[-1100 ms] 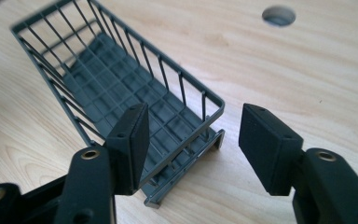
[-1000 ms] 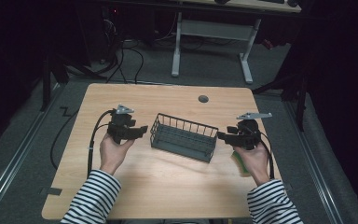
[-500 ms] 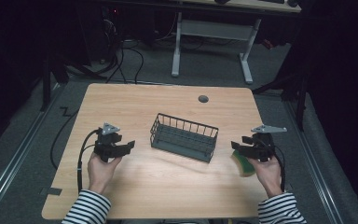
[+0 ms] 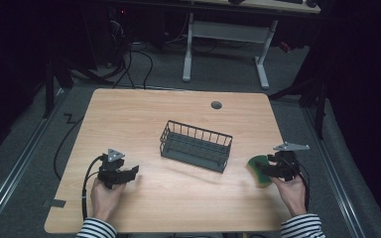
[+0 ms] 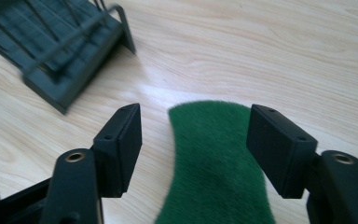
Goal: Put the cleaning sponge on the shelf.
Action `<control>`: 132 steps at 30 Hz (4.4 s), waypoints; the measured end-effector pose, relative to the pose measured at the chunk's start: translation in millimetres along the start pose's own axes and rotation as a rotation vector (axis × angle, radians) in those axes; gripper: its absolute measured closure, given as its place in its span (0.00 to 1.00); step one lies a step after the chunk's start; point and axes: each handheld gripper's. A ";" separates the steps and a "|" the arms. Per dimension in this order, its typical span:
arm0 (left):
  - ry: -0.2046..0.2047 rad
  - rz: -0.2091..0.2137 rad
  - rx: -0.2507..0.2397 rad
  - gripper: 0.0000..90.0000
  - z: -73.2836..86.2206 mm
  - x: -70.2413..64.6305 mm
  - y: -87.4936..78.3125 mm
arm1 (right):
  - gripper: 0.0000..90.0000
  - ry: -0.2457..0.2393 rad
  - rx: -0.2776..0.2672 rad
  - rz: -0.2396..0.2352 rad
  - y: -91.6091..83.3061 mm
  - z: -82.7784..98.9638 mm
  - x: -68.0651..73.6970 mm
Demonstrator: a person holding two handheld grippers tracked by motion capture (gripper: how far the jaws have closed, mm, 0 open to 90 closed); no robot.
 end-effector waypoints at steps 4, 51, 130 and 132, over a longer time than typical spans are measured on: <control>-0.012 -0.012 0.004 0.40 7.9 2.0 3.4 | 0.37 -0.016 0.019 0.027 5.5 1.8 -4.4; 0.030 -0.063 -0.050 0.34 21.3 -3.1 6.6 | 0.34 -0.005 0.196 0.016 33.0 2.7 -18.2; 0.030 -0.062 -0.051 0.33 21.3 -3.3 6.7 | 0.35 -0.234 0.037 -0.112 -15.5 -132.8 52.8; 0.030 -0.062 -0.051 0.33 21.3 -3.3 6.7 | 0.35 -0.240 0.039 -0.109 -13.3 -136.4 55.7</control>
Point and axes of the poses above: each handheld gripper's, and its own axes: y roughly forward along the jaws, z roughly out of its underside, x roughly to its left, and after that the axes turned 3 degrees about x, right-handed
